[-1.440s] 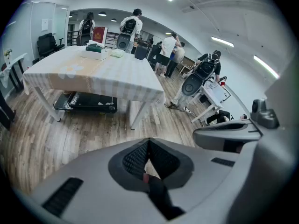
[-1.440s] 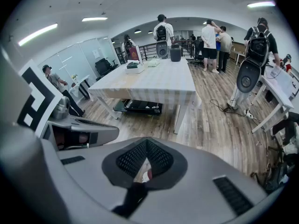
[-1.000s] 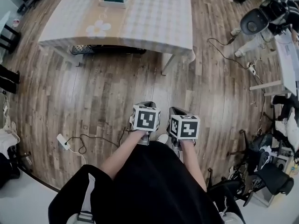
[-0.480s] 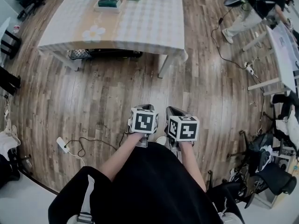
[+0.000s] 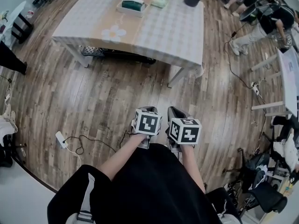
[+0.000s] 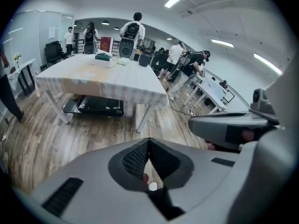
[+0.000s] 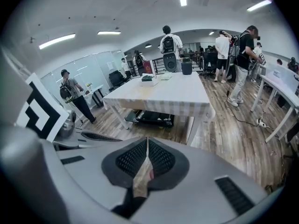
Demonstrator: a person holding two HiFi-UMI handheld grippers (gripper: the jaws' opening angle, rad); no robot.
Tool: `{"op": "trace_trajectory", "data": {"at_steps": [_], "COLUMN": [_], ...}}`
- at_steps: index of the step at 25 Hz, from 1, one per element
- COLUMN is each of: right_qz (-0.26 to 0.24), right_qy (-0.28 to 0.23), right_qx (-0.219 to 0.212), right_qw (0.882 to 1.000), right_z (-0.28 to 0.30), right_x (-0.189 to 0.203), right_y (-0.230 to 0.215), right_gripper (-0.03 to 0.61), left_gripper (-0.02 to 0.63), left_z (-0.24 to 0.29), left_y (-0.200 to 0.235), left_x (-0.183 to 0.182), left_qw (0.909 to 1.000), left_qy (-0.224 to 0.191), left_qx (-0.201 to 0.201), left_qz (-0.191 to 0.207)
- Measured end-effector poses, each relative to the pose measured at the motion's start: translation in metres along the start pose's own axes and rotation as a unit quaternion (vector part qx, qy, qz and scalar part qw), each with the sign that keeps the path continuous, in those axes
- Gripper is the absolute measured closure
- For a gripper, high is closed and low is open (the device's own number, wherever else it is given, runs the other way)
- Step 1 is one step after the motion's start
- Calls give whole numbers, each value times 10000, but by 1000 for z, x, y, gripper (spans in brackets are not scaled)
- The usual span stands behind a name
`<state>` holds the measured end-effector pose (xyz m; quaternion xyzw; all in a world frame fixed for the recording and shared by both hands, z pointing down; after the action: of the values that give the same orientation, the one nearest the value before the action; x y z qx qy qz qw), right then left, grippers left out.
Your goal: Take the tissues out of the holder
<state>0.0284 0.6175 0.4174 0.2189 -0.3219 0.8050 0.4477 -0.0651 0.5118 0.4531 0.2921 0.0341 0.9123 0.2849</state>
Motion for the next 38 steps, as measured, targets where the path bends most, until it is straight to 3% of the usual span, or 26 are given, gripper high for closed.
{"op": "trace_trajectory", "data": {"at_steps": [9, 19, 38], "right_qz": [83, 150, -272], "right_qy": [96, 313, 528], "right_qx": [23, -54, -569], "right_qw": [9999, 9994, 9966], "right_z": [17, 37, 100], "right_x": [-4, -9, -122], "right_y": [11, -14, -110], "right_gripper": [565, 563, 563], "left_gripper": [612, 613, 612], "left_z": [5, 28, 100], "left_y": [20, 15, 2], "left_x": [-5, -18, -137], "left_qw": [9999, 9997, 9974], "left_qy": [54, 236, 145], "left_qx": [89, 87, -345], "left_qz": [36, -47, -622]}}
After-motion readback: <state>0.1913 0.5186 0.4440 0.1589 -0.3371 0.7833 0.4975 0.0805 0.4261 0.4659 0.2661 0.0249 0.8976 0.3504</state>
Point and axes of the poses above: the fingertips, and each gripper's own axes: z forward along the fingers, y to its left, x out of its underside, the point moved 10 cm from there along -z, backward along the fingers, and after that the axes turned 5 degrees about -x, right-handed, at the moved point
